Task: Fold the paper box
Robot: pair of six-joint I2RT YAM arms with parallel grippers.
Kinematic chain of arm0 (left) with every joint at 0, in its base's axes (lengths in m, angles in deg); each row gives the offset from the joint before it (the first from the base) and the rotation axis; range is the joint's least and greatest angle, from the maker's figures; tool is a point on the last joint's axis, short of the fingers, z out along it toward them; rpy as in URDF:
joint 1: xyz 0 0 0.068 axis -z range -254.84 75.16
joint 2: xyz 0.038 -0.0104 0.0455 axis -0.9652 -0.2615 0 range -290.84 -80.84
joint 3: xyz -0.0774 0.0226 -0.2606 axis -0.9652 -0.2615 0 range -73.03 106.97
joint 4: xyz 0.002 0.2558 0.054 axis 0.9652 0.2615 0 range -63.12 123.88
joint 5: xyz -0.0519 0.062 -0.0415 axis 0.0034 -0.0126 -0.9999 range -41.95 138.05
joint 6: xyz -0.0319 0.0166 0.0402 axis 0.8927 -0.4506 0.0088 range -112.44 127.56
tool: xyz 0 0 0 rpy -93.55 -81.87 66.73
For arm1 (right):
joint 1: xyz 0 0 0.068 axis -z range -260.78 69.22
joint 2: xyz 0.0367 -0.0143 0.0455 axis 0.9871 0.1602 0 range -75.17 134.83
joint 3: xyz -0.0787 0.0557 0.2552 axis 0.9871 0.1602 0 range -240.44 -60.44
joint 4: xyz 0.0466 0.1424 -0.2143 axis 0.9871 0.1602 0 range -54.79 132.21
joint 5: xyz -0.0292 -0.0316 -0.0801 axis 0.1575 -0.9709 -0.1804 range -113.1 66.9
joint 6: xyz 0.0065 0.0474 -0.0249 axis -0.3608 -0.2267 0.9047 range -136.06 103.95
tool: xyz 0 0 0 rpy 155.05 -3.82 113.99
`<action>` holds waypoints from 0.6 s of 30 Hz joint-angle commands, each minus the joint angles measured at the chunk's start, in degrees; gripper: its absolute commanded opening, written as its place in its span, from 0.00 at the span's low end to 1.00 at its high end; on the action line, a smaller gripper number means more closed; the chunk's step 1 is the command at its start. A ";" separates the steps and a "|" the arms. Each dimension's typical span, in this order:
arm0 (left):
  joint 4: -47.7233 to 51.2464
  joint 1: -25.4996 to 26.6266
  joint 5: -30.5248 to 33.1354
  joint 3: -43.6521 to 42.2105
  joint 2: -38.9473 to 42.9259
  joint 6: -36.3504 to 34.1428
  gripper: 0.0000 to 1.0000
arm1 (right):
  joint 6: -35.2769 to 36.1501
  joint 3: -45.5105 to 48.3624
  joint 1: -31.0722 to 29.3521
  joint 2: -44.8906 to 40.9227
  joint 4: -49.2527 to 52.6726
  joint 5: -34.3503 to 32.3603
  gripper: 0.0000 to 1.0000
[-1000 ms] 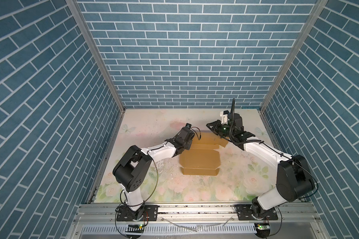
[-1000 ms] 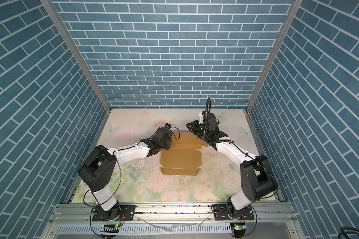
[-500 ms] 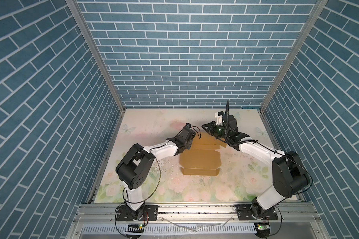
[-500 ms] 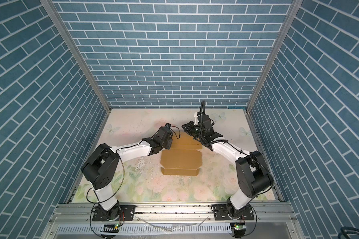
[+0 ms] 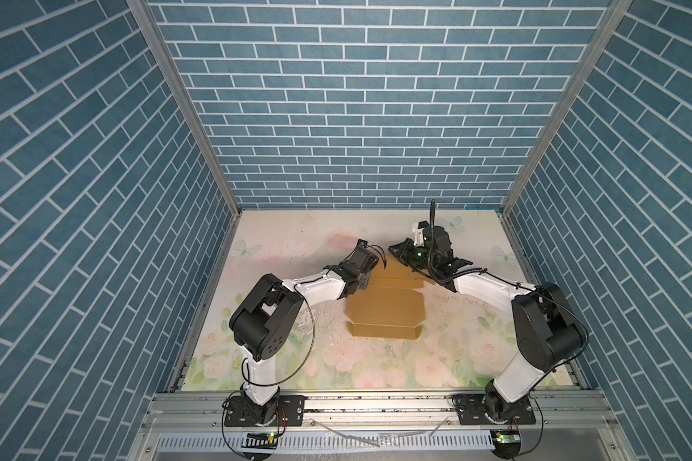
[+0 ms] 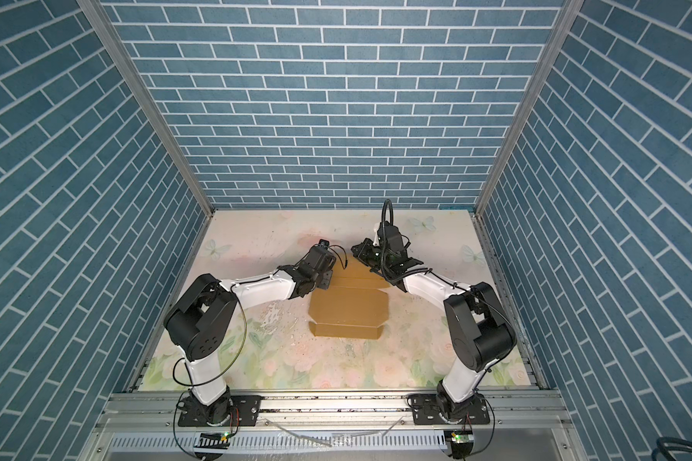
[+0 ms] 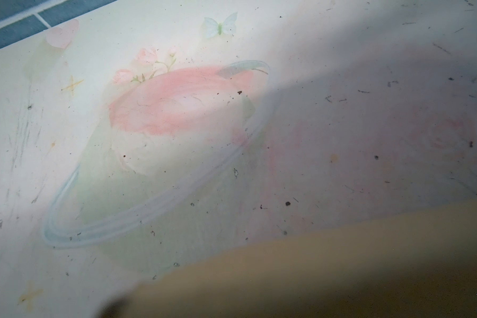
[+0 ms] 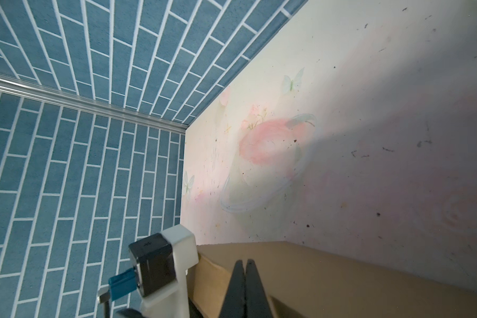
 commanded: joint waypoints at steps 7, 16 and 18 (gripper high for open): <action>1.12 -0.25 2.01 3.03 -2.85 2.02 0.22 | -1.14 1.83 -0.30 0.96 -1.87 -0.72 0.05; 0.63 -0.25 4.18 2.26 -2.60 3.12 0.07 | -1.33 1.60 -0.30 0.73 -1.93 -0.72 0.05; 0.90 -0.24 4.78 2.00 -2.29 3.32 0.06 | -1.00 1.07 -0.30 0.36 -1.46 -0.68 0.06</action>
